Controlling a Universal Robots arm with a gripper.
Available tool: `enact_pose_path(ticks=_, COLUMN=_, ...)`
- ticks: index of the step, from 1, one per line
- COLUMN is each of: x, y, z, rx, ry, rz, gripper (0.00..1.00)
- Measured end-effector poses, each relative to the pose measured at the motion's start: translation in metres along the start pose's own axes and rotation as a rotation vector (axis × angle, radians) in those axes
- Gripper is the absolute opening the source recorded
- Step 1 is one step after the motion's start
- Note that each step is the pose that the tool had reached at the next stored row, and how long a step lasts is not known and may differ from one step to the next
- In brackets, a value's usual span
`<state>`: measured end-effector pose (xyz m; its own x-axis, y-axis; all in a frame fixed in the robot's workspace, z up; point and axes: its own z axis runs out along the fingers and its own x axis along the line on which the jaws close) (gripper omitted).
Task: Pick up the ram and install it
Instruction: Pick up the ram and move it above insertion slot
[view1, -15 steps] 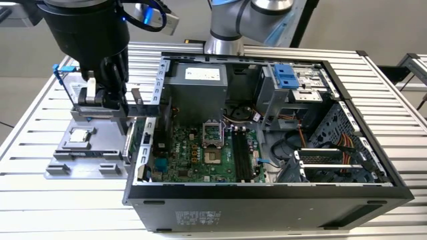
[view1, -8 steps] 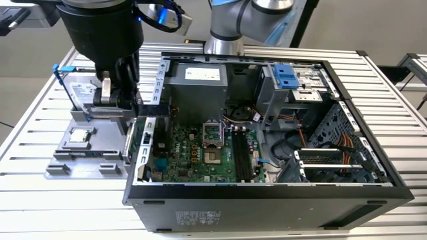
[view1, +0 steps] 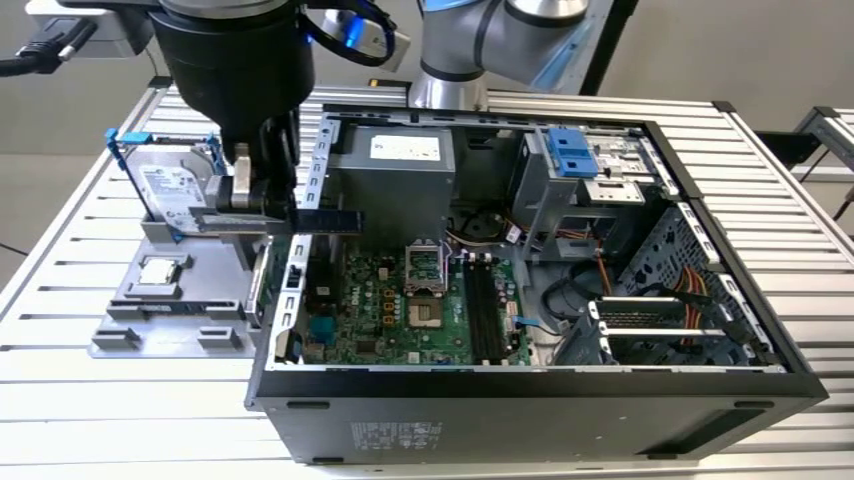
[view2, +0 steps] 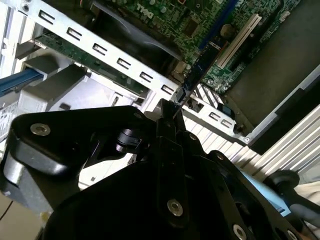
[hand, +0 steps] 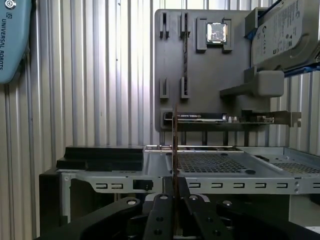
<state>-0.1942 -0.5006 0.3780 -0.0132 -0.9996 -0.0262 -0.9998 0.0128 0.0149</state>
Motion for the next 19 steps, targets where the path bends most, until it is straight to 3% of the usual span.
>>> enact_pose_path(ticks=7, x=-0.0001, y=-0.0093, z=-0.0001, rx=-0.0004, ry=-0.0001, rz=0.010, gripper=0.00)
enact_pose_path(ticks=19, x=-0.0003, y=-0.0182, z=-0.0003, rx=0.0003, ry=-0.0008, rz=0.054, gripper=0.00)
